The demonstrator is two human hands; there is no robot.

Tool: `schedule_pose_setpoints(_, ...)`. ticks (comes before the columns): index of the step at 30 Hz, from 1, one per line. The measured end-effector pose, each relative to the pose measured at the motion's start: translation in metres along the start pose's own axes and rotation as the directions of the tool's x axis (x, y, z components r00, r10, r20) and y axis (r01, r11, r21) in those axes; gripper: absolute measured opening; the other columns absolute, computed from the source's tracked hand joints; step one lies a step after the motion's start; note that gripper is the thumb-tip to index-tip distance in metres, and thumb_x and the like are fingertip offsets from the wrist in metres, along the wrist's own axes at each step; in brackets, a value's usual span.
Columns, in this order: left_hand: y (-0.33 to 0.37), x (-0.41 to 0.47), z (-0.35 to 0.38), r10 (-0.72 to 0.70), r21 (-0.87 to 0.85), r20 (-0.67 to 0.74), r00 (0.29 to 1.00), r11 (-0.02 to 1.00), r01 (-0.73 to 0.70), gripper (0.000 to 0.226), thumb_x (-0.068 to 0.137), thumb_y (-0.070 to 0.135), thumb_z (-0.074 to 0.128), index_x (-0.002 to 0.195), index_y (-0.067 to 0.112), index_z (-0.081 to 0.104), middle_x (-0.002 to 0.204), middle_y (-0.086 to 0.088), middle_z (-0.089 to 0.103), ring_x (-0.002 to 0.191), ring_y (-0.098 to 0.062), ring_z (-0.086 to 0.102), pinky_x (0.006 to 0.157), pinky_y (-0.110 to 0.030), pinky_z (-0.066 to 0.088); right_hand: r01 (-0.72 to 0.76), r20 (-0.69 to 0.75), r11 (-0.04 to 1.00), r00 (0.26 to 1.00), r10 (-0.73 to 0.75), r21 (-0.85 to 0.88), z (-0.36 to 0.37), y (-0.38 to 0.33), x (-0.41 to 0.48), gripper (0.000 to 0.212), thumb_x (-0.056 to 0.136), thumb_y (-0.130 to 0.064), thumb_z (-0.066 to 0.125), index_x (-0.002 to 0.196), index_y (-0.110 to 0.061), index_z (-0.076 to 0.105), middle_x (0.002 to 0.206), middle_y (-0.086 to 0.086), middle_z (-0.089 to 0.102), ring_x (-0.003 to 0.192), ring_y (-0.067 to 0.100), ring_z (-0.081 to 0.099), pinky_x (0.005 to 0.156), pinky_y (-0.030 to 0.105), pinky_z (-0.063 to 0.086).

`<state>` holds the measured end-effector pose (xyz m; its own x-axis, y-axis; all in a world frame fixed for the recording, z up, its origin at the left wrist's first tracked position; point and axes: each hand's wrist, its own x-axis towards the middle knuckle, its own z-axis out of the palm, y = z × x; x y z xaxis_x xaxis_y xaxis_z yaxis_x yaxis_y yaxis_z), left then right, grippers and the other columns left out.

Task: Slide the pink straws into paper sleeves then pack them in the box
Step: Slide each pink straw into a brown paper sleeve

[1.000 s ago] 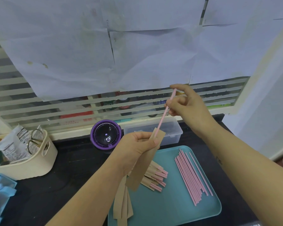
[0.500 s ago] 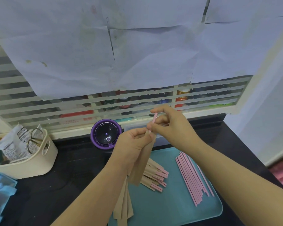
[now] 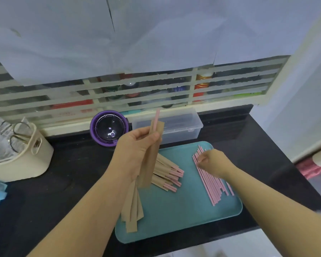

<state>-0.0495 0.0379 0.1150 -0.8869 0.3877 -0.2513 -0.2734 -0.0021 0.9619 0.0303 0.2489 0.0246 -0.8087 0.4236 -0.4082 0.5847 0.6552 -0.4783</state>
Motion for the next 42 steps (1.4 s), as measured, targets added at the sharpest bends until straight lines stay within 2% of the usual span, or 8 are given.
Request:
schedule_pose_setpoints(5, -0.012, -0.004, -0.002, -0.040, -0.021, -0.015, 0.999, 0.999, 0.039, 0.016, 0.086, 0.007, 0.064, 0.101, 0.011, 0.069, 0.076, 0.002, 0.072, 0.069, -0.004, 0.067, 0.068, -0.017, 0.053, -0.126, -0.024, 0.959, 0.992, 0.124, -0.253, 0.046, 0.026, -0.001, 0.015, 0.083, -0.015, 0.059, 0.095, -0.008, 0.064, 0.092, 0.009, 0.065, 0.084, 0.027, 0.063, 0.078, 0.034, 0.054)
schedule_pose_setpoints(19, -0.010, -0.016, -0.012, -0.038, 0.067, -0.047, 0.998, 0.997, 0.041, 0.013, 0.086, 0.012, 0.065, 0.095, 0.019, 0.071, 0.081, 0.002, 0.074, 0.083, -0.013, 0.068, 0.097, -0.042, 0.050, -0.098, -0.062, 0.920, 0.995, 0.081, -0.379, 0.054, 0.008, -0.009, 0.009, 0.084, -0.011, 0.054, 0.081, -0.012, 0.046, 0.070, 0.002, 0.043, 0.074, 0.025, 0.050, 0.065, 0.029, 0.043)
schedule_pose_setpoints(25, -0.013, -0.013, -0.011, -0.030, 0.096, -0.015, 0.999, 0.995, 0.032, 0.011, 0.087, 0.014, 0.064, 0.094, 0.019, 0.071, 0.078, 0.006, 0.073, 0.081, -0.011, 0.068, 0.091, -0.036, 0.053, -0.076, -0.090, 0.979, 0.994, 0.060, -0.188, 0.041, 0.005, -0.012, 0.023, 0.081, -0.015, 0.060, 0.099, -0.011, 0.047, 0.073, 0.002, 0.049, 0.073, 0.026, 0.051, 0.062, 0.028, 0.040)
schedule_pose_setpoints(28, -0.016, -0.011, -0.010, -0.060, 0.057, -0.002, 0.998, 0.997, 0.060, 0.012, 0.087, 0.015, 0.065, 0.097, 0.015, 0.072, 0.081, 0.004, 0.073, 0.082, -0.012, 0.067, 0.086, -0.032, 0.052, 0.023, -0.091, 0.986, 0.996, -0.008, 0.167, 0.017, -0.011, -0.016, 0.023, 0.081, -0.011, 0.062, 0.104, -0.008, 0.061, 0.087, 0.007, 0.060, 0.071, 0.020, 0.055, 0.064, 0.024, 0.043)
schedule_pose_setpoints(32, -0.006, -0.003, -0.006, -0.061, 0.062, 0.040, 0.997, 0.996, 0.059, 0.023, 0.086, 0.017, 0.066, 0.107, 0.009, 0.070, 0.084, 0.002, 0.072, 0.077, -0.013, 0.064, 0.082, -0.031, 0.050, 0.014, 0.031, 0.413, 0.994, -0.103, 0.910, -0.043, -0.049, -0.035, 0.014, 0.089, -0.001, 0.050, 0.094, 0.000, 0.063, 0.068, 0.008, 0.052, 0.052, 0.010, 0.049, 0.051, 0.018, 0.048)
schedule_pose_setpoints(36, 0.011, 0.003, -0.002, -0.081, 0.081, 0.083, 0.993, 0.994, 0.074, 0.026, 0.089, 0.012, 0.062, 0.114, 0.010, 0.067, 0.092, -0.002, 0.072, 0.081, -0.016, 0.064, 0.078, -0.032, 0.052, 0.066, -0.078, -0.069, 0.978, -0.193, 0.995, -0.099, -0.083, -0.050, 0.018, 0.092, -0.003, 0.046, 0.099, -0.002, 0.063, 0.081, 0.011, 0.070, 0.075, 0.018, 0.069, 0.067, 0.024, 0.057)
schedule_pose_setpoints(38, 0.018, 0.007, -0.001, -0.068, 0.092, 0.082, 0.994, 0.994, 0.061, 0.027, 0.089, 0.011, 0.062, 0.116, 0.011, 0.066, 0.097, -0.004, 0.072, 0.085, -0.018, 0.064, 0.084, -0.037, 0.053, 0.095, -0.126, -0.142, 0.965, -0.228, 0.985, -0.115, -0.099, -0.055, 0.016, 0.093, -0.003, 0.048, 0.099, -0.006, 0.063, 0.086, 0.009, 0.073, 0.082, 0.019, 0.071, 0.068, 0.024, 0.058)
schedule_pose_setpoints(42, 0.022, 0.012, -0.006, -0.051, 0.096, 0.087, 0.995, 0.994, 0.043, 0.026, 0.090, 0.010, 0.060, 0.115, 0.013, 0.066, 0.100, -0.006, 0.072, 0.090, -0.021, 0.065, 0.088, -0.041, 0.053, 0.273, -0.266, -0.008, 0.931, -0.250, 0.962, -0.118, -0.121, -0.061, 0.009, 0.091, -0.009, 0.057, 0.095, -0.015, 0.064, 0.076, -0.003, 0.071, 0.073, 0.008, 0.066, 0.064, 0.019, 0.053)
